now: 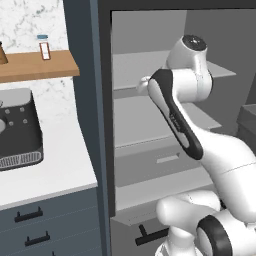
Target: Place one lemon and one chicken drumstick in each tupperware on the nearby counter, to pack two identical lunches.
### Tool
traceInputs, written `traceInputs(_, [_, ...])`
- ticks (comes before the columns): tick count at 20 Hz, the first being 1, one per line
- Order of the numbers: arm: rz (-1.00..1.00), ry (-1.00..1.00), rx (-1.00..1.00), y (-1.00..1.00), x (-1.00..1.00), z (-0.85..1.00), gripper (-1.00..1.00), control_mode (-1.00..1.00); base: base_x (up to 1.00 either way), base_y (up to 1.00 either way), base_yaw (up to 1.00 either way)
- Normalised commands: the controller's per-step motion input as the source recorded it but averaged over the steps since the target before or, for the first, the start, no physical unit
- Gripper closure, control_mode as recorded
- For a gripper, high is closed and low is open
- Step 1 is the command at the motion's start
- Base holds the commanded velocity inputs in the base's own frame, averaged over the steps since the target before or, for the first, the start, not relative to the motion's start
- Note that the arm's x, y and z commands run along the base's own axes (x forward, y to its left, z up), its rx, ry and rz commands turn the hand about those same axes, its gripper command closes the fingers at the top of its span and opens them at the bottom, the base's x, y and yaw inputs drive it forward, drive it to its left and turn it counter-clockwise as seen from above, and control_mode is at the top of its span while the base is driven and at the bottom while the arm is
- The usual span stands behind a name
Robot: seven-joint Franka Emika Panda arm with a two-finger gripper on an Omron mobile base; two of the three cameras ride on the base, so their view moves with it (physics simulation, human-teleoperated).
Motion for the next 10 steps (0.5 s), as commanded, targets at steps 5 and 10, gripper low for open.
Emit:
traceInputs(5, [0.00,0.10,0.00,-0.13,-1.00,-0.17,1.00,-1.00,0.00,0.00,0.00])
traceInputs(10, [0.00,0.06,0.00,-0.10,-1.00,-0.58,1.00,-1.00,0.00,0.00,0.00])
